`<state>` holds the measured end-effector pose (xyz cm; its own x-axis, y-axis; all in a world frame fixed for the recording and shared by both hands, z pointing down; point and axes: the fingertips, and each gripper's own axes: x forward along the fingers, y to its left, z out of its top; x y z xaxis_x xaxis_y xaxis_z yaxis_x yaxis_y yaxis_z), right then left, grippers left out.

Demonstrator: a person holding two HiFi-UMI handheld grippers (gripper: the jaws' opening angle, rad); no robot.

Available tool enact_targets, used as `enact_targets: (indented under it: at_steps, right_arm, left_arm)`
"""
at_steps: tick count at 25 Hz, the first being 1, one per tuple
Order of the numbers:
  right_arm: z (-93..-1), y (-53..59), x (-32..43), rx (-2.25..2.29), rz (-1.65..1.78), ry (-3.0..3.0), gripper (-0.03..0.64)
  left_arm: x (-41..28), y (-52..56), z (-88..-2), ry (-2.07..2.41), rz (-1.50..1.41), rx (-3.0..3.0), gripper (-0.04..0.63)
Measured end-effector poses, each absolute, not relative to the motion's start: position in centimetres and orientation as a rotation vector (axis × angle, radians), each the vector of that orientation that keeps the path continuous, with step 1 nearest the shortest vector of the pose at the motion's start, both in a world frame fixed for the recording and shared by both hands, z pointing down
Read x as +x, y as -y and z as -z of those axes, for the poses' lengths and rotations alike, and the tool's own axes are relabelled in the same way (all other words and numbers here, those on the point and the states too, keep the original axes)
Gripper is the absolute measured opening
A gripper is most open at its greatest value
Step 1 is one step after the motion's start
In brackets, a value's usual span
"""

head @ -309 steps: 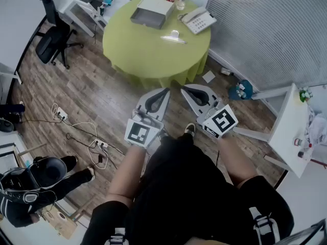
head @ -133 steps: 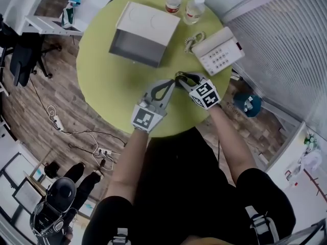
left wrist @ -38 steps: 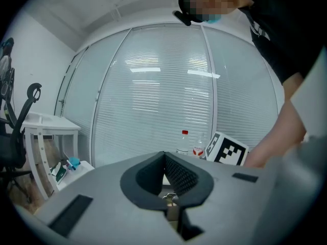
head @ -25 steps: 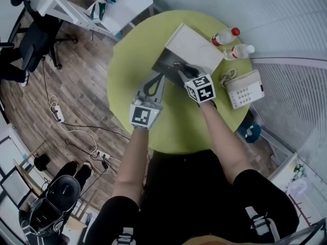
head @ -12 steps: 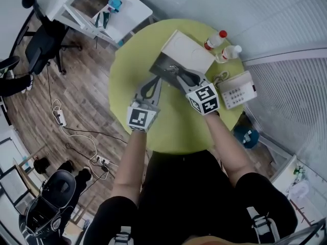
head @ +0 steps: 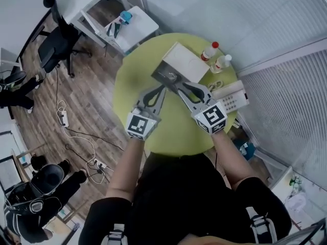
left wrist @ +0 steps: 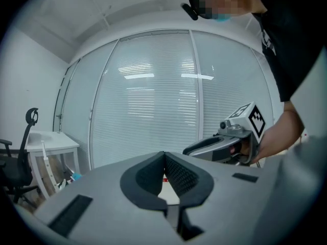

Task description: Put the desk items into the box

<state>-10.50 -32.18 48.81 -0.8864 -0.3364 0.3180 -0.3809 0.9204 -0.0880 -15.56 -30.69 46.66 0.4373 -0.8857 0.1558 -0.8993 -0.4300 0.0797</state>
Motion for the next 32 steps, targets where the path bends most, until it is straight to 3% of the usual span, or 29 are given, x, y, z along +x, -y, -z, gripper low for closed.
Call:
enact_targets:
  at_steps: [9,32]
  right_arm:
    - [-42.2,28.8,-8.8,0.46,-0.067,2.936,0.017]
    - [-40.1,27.1,-7.6,0.456,-0.011,2.96,0.017]
  left_arm:
    - [-11.9,27.6,-41.3,1.529,-0.103,2.601,0.009]
    - [-10.0,26.0,-39.6,1.489,-0.111,2.655,0.009]
